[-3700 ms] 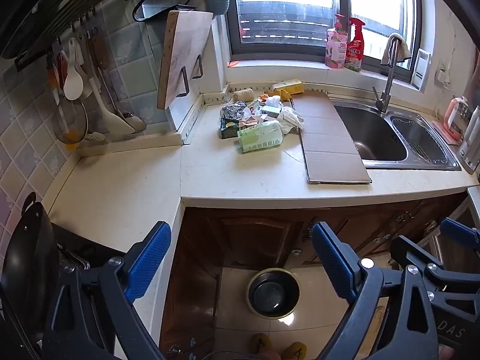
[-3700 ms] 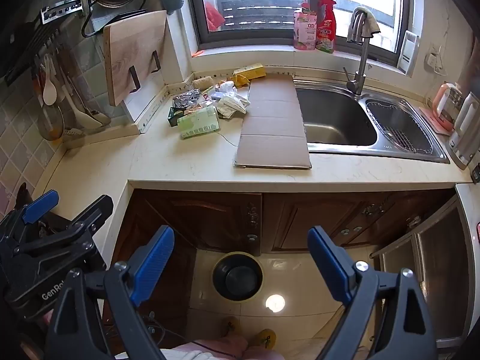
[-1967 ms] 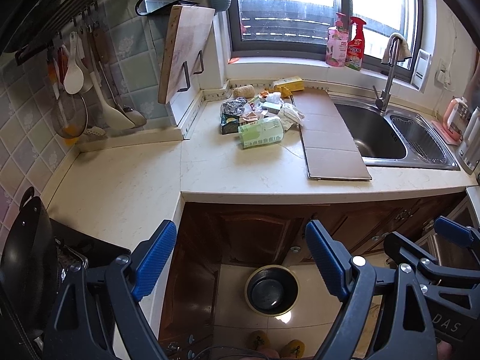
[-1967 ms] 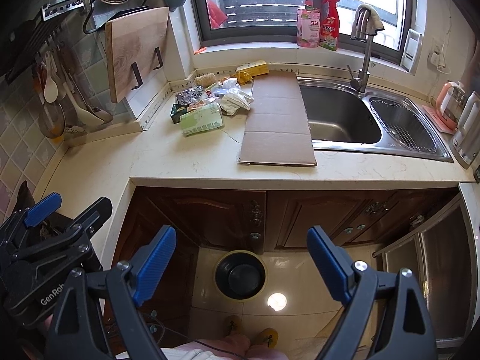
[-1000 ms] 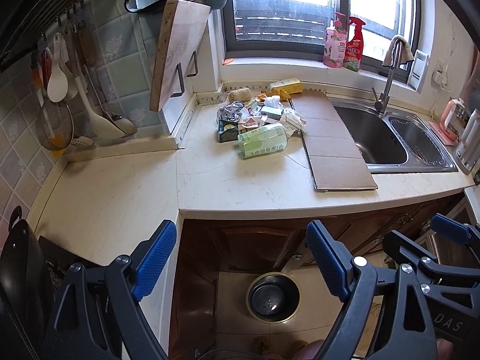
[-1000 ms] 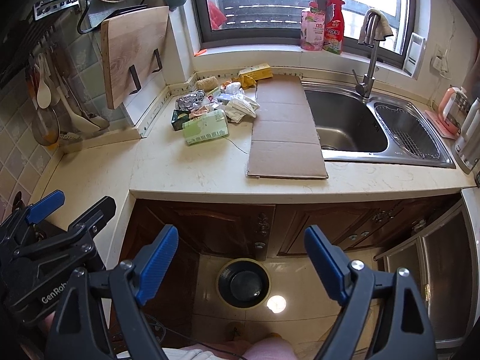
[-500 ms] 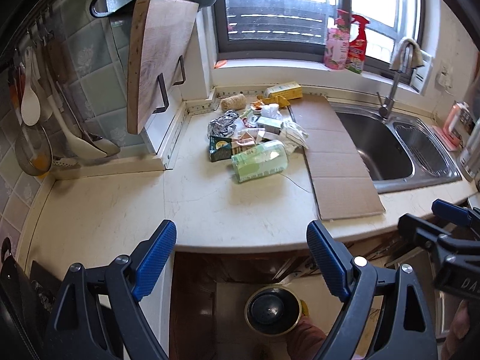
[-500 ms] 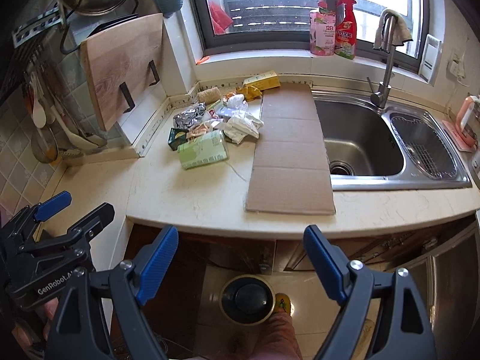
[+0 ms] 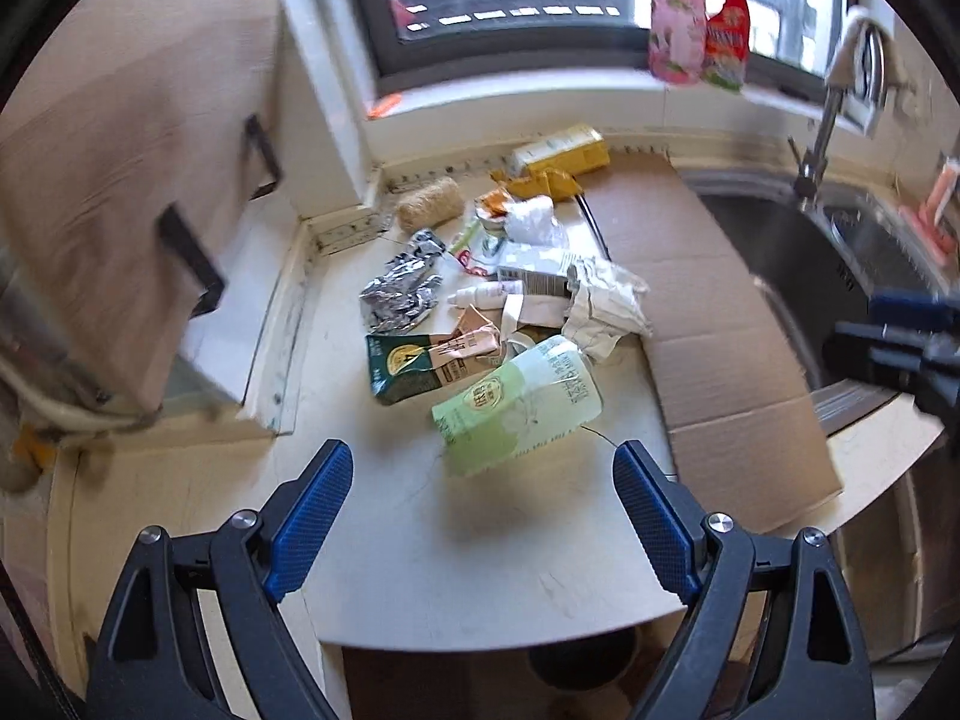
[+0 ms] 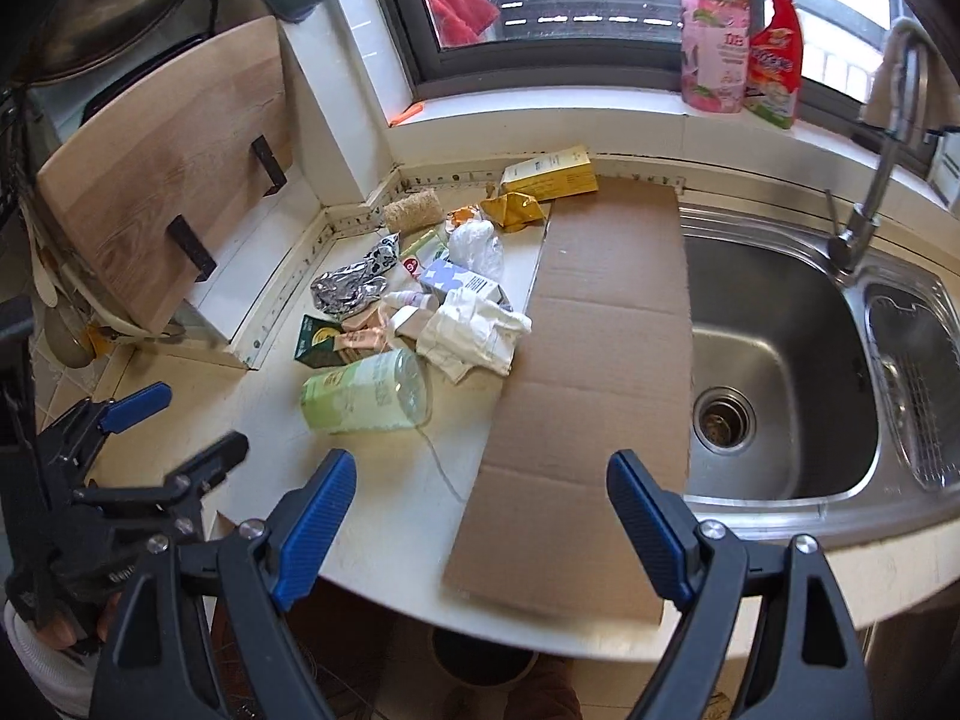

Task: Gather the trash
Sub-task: 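Grasp the green-and-white milk cup with the left tool while the right tool grasps crumpled white paper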

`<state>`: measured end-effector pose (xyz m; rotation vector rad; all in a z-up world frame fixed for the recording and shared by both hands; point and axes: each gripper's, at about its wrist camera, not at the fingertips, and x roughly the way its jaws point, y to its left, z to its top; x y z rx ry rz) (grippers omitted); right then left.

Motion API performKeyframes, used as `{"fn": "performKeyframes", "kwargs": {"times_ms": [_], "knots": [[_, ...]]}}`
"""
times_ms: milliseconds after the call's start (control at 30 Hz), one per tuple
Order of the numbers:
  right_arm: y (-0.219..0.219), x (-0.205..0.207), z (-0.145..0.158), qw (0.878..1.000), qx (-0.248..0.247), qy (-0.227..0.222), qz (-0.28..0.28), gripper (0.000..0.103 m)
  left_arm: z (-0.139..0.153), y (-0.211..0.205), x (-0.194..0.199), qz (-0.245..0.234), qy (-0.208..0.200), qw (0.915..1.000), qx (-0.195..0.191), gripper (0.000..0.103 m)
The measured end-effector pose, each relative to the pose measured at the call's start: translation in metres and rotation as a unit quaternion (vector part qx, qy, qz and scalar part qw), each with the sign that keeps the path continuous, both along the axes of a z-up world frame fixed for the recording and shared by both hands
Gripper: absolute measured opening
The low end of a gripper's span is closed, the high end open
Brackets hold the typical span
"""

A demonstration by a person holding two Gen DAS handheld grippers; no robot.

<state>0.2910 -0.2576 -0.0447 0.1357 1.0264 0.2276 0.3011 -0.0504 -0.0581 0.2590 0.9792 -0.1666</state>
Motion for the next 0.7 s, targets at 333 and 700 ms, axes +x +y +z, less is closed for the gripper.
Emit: {"fn": "performKeyframes", "kwargs": {"times_ms": [333,700], "knots": [[0.0,0.096,-0.054,0.997,0.024,0.063,0.03,0.086,-0.062,-0.02,0.063,-0.047,0.073,0.9952,0.046,0.087],[-0.003,0.151,-0.084,0.99,0.068,0.112,0.051,0.086,-0.101,-0.037,0.092,-0.089,0.116,0.9834,0.107,0.087]]}}
